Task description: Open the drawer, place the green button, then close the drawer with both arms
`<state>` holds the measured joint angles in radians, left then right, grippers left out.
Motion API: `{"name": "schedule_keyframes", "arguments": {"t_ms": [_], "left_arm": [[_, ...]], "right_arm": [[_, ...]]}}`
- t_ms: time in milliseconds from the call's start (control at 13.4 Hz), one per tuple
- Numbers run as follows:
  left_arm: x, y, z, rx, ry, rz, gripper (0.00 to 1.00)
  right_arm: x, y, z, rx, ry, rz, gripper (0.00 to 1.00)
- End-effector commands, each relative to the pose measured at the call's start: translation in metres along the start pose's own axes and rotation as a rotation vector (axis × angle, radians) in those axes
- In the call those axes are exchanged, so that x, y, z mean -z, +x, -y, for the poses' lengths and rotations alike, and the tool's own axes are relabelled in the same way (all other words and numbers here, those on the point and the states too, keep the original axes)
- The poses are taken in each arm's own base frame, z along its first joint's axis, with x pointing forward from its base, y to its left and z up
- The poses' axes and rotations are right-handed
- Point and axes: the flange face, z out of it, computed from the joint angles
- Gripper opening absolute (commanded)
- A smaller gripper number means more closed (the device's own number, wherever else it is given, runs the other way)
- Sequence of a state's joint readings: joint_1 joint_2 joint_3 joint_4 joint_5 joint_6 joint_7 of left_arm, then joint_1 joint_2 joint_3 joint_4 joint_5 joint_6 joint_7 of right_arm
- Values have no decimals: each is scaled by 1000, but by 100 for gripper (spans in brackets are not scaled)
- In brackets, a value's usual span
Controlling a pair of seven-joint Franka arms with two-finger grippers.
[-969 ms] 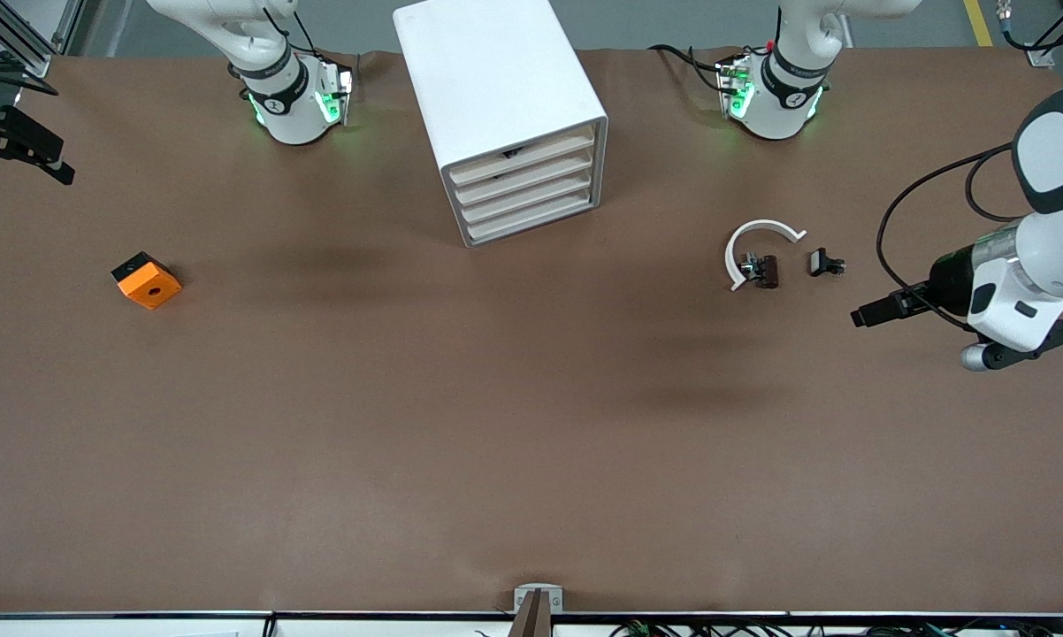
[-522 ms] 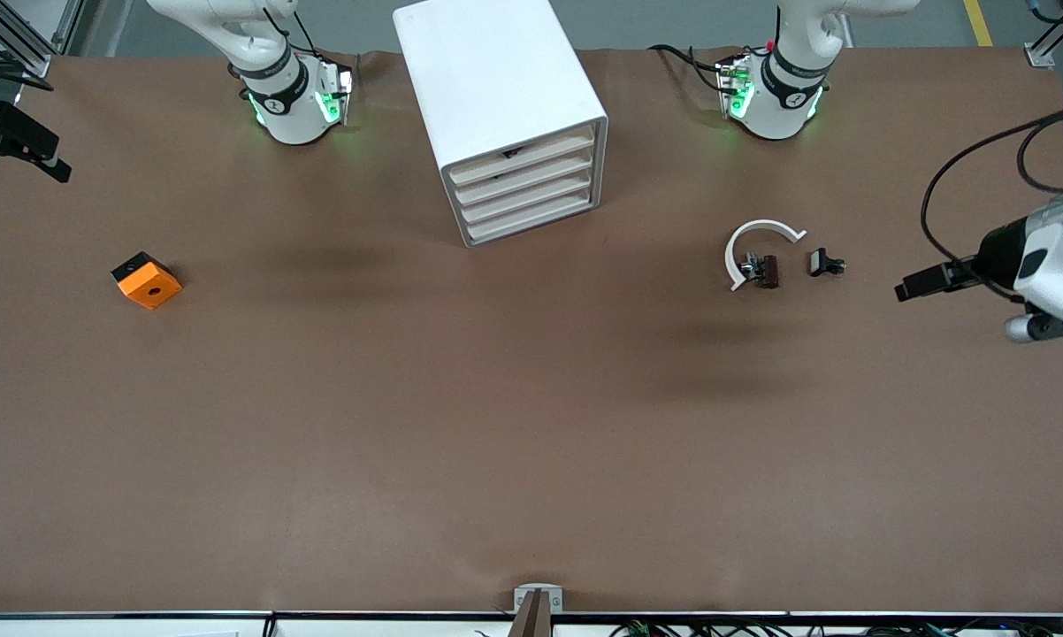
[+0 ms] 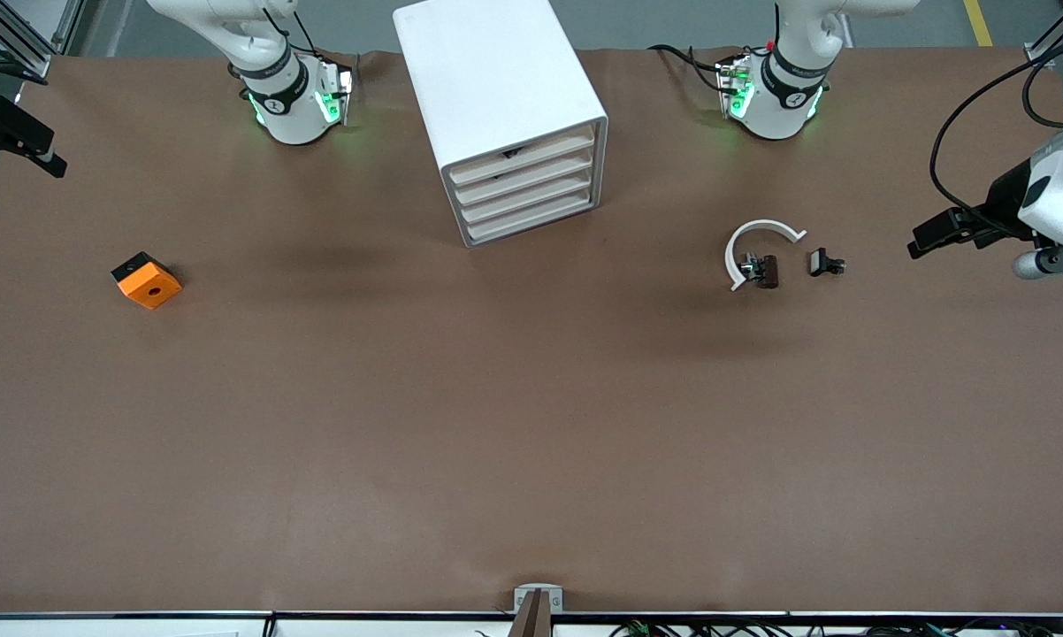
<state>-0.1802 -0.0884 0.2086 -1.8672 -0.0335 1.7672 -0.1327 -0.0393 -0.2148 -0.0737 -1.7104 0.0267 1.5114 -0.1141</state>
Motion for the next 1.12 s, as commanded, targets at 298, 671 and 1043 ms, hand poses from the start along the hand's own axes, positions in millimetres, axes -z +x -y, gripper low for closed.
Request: {"name": "schedule_keyframes", "arguments": {"t_ms": [298,671,1043], "left_arm": [[43,10,-21,-50,28,-92,100],[68,9,-21,-45,29,-94,100],[80,-5,-29,-62,40,-8,100]], "right_arm": [[5,0,-2,5,-6,24,100],[4,2,-1,10,-21,46,100],[4,2,-5,36,-20,46,100]]}}
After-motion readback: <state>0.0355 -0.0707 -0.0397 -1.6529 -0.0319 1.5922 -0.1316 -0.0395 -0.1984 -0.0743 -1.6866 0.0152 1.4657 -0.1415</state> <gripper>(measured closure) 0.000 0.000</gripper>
